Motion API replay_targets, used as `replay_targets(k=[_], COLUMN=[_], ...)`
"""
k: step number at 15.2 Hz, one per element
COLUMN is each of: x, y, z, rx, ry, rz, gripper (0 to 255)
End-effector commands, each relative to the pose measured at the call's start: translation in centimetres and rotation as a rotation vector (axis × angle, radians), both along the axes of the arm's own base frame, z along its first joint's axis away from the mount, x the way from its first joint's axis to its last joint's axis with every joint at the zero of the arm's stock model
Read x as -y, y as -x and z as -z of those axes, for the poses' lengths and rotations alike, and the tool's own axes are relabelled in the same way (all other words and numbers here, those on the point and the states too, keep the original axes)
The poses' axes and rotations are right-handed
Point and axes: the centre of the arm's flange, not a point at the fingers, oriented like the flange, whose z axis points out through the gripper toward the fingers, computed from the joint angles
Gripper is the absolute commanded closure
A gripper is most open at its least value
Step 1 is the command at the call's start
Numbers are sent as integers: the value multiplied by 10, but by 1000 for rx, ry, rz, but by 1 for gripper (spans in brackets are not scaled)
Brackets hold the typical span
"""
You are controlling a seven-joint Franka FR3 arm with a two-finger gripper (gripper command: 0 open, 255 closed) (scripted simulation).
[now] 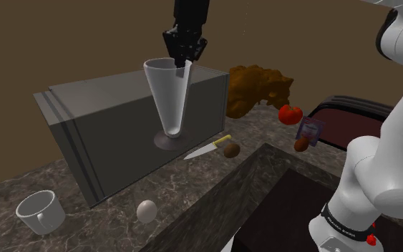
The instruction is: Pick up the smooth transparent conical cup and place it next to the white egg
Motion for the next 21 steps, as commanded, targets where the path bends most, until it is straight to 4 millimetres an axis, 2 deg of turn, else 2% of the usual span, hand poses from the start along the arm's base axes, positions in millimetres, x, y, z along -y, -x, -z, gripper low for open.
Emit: replay_targets(k=[1,21], x=[-1,-1], y=[0,0], z=[10,115], rx=[1,1], ry=[-1,-1], rz=[1,1], gripper=[255,255])
